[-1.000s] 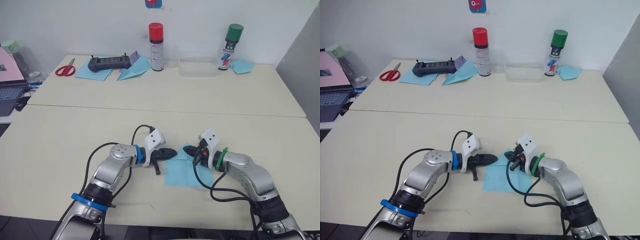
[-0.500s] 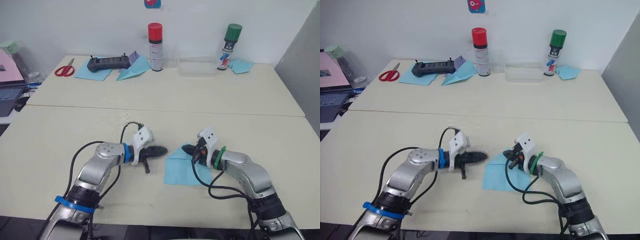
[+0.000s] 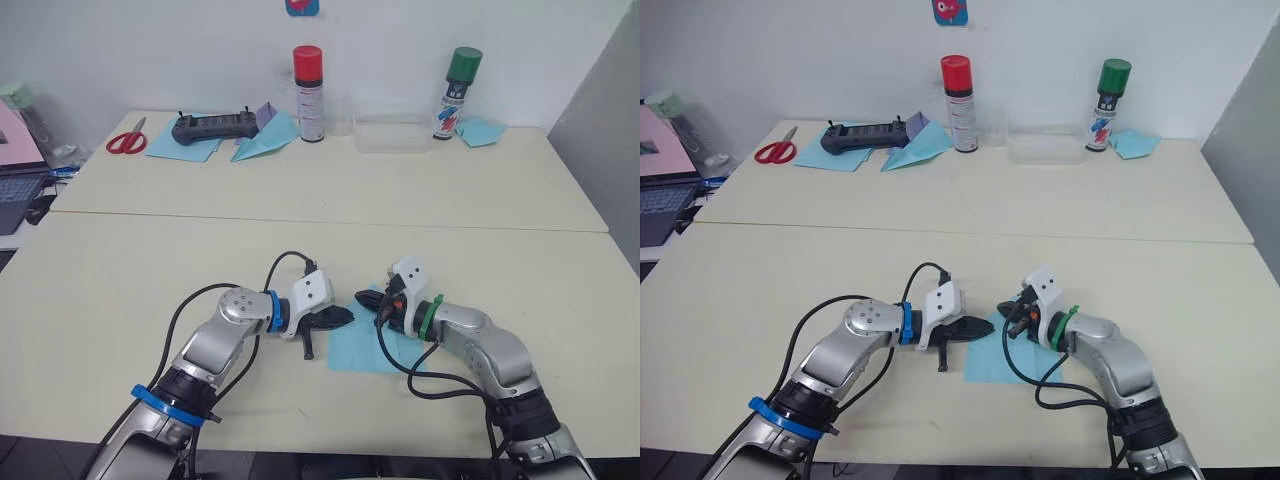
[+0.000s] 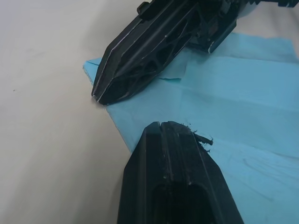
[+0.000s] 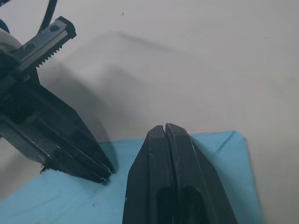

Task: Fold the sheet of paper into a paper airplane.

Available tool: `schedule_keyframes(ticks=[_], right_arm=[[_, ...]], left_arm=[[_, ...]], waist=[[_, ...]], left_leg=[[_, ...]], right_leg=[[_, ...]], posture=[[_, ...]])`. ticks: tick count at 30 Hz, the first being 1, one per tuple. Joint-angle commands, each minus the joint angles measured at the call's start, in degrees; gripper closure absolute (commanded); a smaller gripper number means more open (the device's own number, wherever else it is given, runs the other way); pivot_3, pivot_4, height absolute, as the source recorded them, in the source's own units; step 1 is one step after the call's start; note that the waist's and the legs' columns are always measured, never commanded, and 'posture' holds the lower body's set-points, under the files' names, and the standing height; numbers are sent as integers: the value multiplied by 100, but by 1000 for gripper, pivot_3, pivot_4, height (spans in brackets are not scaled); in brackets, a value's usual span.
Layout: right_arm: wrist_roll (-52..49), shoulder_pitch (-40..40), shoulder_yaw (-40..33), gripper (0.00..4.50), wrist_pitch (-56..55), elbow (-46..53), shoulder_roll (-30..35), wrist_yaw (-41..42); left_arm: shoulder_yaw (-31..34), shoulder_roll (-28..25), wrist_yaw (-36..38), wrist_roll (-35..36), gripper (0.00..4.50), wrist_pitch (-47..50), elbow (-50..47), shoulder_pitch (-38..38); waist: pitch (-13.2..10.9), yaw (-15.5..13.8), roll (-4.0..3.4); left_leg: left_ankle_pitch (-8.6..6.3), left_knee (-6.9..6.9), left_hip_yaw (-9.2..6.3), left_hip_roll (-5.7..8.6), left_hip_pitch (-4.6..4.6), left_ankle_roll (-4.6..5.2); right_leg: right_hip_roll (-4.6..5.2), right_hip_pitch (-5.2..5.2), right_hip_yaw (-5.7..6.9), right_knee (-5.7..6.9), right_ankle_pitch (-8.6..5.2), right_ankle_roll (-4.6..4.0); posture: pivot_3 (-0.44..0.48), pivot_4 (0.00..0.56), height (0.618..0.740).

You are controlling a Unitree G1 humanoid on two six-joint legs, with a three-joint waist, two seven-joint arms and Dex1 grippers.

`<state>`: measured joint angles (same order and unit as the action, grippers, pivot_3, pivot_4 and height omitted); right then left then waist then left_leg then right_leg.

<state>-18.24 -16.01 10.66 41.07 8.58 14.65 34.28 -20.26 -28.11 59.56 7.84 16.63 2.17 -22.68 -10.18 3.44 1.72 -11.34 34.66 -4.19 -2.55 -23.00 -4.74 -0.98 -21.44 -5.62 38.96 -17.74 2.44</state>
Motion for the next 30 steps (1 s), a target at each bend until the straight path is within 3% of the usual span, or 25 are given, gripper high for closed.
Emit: schedule_keyframes(ticks=[1,17,22,25,28,30], right_arm=[[38,92,64,4500,20,123,34,-78],[666,106,-326,4500,-443,-460,347,-936],[-21,85,-943,4500,-112,47,229,-836],[-610,68,-1399,4500,507,526,497,-575],[-1144,76,-1777,3857,1185,835,833,-401],[-1490,124,-2101,3188,1861,970,1175,-354]], left_arm=[[-198,-41,18,-266,4456,21,323,37],[-220,113,-99,-351,4456,-69,468,-72],[-226,175,-110,-369,4456,-72,475,-82],[-224,214,-138,-390,4456,-108,498,-95],[-228,254,-167,-395,4500,-106,502,-97],[-235,273,-179,-401,4500,-111,500,-83]], waist=[[0,-5,0],[15,-33,3],[15,-71,3],[8,-93,-6],[7,-91,-7],[6,-92,-9]], left_leg=[[0,0,0,1,0,0],[1,14,-1,5,6,0],[1,16,-2,11,3,0],[1,16,-2,12,-3,0],[1,15,-2,11,-3,0],[0,14,-5,9,-2,0]], right_leg=[[0,1,0,0,0,0],[4,13,-3,0,6,7],[7,14,-4,0,6,7],[8,10,-4,-1,6,8],[7,8,-4,-1,6,7],[5,8,-2,-1,5,6]], posture=[[0,150,740],[0,150,740],[0,150,740],[0,150,740],[0,150,740],[0,150,740]])
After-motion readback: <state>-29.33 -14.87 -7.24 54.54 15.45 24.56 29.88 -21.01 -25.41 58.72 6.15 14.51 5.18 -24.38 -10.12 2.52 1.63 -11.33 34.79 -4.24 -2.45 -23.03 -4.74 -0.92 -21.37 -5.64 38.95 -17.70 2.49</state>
